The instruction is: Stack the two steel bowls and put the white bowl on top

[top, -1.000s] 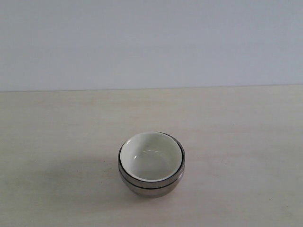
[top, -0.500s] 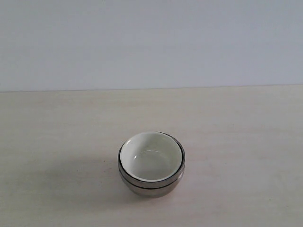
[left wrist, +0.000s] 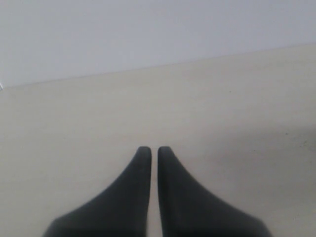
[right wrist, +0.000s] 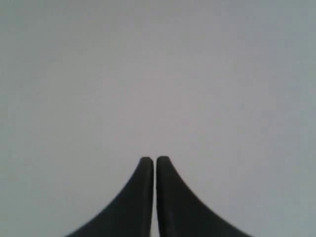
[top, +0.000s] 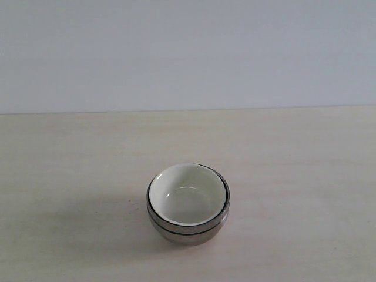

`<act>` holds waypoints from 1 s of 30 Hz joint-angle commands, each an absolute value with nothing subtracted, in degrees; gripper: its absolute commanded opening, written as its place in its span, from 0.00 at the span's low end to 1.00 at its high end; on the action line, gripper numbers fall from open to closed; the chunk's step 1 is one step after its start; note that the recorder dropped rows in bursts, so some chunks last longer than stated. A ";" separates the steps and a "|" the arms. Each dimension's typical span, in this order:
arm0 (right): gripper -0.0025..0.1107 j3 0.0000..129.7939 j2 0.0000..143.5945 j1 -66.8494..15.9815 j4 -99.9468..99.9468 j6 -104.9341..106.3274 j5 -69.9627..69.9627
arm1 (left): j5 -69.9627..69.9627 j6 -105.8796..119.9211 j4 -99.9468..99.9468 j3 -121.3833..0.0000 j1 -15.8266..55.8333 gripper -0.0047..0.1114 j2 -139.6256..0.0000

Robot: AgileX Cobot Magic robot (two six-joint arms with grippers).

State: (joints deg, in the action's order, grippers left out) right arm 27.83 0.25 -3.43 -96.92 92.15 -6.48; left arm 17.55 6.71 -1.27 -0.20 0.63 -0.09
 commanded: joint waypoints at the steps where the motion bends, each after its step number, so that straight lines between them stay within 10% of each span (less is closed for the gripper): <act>1: 0.02 22.37 0.00 -3.16 -96.27 91.27 -3.04 | 17.56 6.86 -0.73 0.00 0.58 0.08 0.00; 30: 0.02 0.00 0.00 -3.16 -97.12 81.02 -3.09 | 17.56 6.86 -0.73 0.00 0.58 0.08 0.00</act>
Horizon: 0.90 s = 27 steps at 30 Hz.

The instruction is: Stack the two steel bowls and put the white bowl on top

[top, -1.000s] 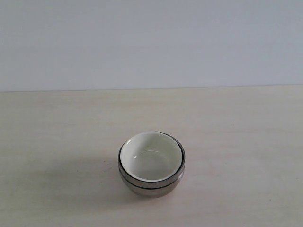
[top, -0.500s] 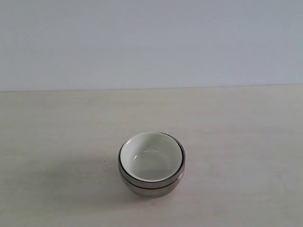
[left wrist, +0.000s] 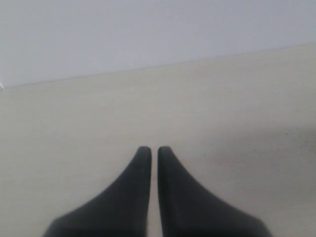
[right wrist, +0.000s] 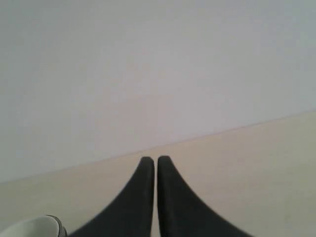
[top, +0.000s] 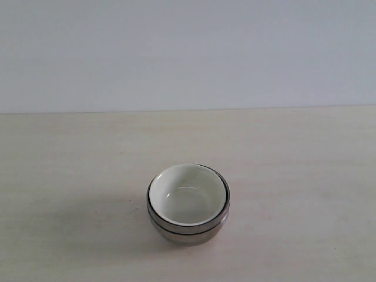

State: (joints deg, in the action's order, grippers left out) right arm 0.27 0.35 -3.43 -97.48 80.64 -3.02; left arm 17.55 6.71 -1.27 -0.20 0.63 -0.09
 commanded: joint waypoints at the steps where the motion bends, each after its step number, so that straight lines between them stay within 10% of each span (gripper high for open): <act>1: 0.02 0.00 0.00 -3.40 -97.12 81.03 -3.09 | 17.56 6.86 -0.73 0.00 0.58 0.08 0.00; 13: 0.02 0.00 0.00 -4.58 -92.85 78.21 -0.84 | 17.56 6.86 -0.73 0.00 0.58 0.08 0.00; 27: 0.02 0.00 0.00 -4.58 -21.05 14.01 -6.15 | 17.56 6.86 -0.73 0.00 0.58 0.08 0.00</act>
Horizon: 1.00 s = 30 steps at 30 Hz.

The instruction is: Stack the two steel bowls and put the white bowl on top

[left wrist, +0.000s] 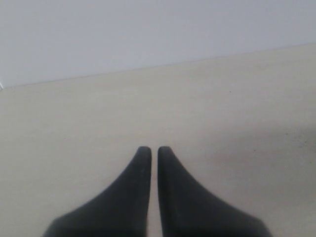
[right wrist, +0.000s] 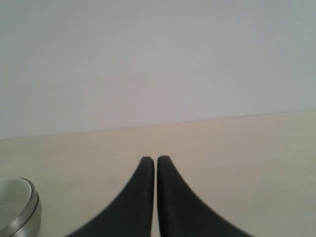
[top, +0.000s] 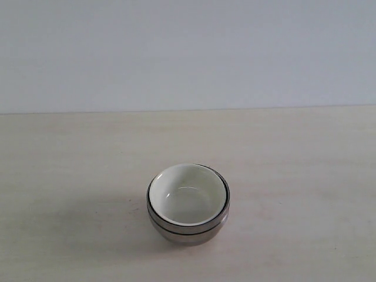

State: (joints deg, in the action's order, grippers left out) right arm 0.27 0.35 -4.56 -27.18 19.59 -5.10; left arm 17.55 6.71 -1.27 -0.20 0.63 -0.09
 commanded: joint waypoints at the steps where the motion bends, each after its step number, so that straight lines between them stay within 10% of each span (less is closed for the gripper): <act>1: 0.02 0.00 0.00 -4.58 -21.05 14.01 -6.03 | 17.56 6.86 -0.73 0.00 0.58 0.08 0.00; 30: 0.02 0.00 0.00 -4.58 4.92 -10.70 -6.80 | 17.56 6.86 -0.73 0.00 0.58 0.08 0.00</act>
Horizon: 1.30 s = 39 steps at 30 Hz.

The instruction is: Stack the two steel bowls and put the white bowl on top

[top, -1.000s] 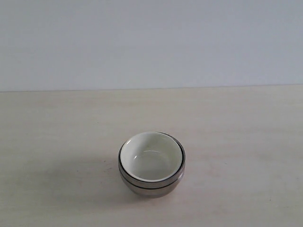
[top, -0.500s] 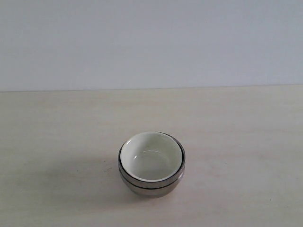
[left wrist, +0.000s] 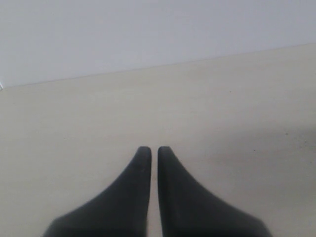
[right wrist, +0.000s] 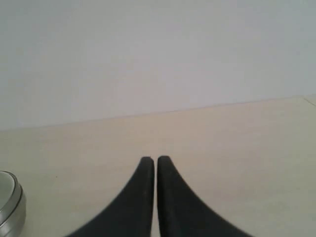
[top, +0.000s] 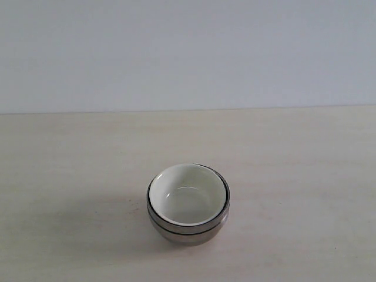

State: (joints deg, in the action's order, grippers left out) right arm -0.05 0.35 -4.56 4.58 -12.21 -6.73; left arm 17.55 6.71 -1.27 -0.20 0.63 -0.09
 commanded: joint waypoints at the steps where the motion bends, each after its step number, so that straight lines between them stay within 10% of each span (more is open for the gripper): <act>1: 0.02 0.00 0.00 -4.58 4.76 -9.88 -6.70 | 17.56 6.86 -0.73 0.00 0.58 0.08 0.00; 39: 0.02 0.00 0.00 -4.58 -2.71 1.83 -8.57 | 17.56 6.86 -0.73 0.00 0.58 0.08 0.00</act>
